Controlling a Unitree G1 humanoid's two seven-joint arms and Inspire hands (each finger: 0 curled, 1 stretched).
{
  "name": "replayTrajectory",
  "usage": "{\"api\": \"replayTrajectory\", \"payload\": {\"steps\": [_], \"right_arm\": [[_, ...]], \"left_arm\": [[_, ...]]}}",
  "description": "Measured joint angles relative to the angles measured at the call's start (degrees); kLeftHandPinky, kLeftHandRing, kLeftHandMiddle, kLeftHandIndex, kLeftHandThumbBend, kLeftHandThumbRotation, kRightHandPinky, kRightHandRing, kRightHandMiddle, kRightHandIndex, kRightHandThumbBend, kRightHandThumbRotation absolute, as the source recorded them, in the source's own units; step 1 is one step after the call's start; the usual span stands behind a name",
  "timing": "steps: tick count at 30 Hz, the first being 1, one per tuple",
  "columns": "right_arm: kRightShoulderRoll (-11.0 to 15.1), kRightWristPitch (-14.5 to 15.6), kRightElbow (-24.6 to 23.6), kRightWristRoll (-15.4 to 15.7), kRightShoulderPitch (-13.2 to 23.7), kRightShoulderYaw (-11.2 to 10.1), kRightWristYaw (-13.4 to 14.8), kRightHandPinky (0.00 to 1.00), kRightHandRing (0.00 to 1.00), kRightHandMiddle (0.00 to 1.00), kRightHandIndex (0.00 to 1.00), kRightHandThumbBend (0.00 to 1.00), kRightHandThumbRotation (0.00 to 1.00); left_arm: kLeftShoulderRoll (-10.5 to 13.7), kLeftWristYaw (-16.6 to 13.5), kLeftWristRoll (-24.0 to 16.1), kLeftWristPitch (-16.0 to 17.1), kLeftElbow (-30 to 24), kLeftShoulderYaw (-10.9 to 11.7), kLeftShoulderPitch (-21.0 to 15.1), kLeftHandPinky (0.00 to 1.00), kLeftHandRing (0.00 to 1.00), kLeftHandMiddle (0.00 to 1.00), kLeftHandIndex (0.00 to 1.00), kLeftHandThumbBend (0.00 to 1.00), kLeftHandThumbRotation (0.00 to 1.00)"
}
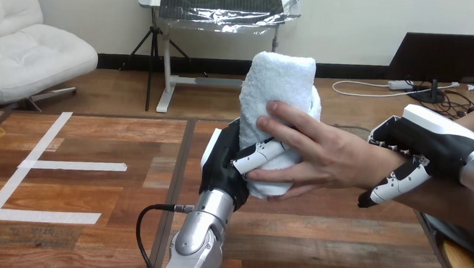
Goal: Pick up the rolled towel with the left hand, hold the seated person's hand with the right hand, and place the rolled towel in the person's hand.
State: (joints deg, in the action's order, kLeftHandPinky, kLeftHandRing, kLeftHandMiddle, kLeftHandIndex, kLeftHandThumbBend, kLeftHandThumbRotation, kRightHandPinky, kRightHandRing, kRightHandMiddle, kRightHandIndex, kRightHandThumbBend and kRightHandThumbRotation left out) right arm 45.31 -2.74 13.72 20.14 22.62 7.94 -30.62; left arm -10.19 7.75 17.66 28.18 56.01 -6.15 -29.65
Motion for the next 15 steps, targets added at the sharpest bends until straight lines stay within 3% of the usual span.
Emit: {"api": "replayTrajectory", "payload": {"steps": [5,15], "right_arm": [[0.1,0.0,0.0,0.0,0.0,0.0,0.0,0.29,0.34,0.40,0.40,0.81,0.13],[0.1,0.7,0.0,0.0,-0.2,-0.2,0.0,0.28,0.33,0.39,0.40,0.82,0.14]], "left_arm": [[0.0,1.1,0.2,0.0,-0.1,0.1,0.0,0.55,0.64,0.66,0.64,1.00,0.26],[0.0,2.6,0.3,0.0,-0.2,0.1,0.0,0.59,0.65,0.67,0.67,1.00,0.46]]}}
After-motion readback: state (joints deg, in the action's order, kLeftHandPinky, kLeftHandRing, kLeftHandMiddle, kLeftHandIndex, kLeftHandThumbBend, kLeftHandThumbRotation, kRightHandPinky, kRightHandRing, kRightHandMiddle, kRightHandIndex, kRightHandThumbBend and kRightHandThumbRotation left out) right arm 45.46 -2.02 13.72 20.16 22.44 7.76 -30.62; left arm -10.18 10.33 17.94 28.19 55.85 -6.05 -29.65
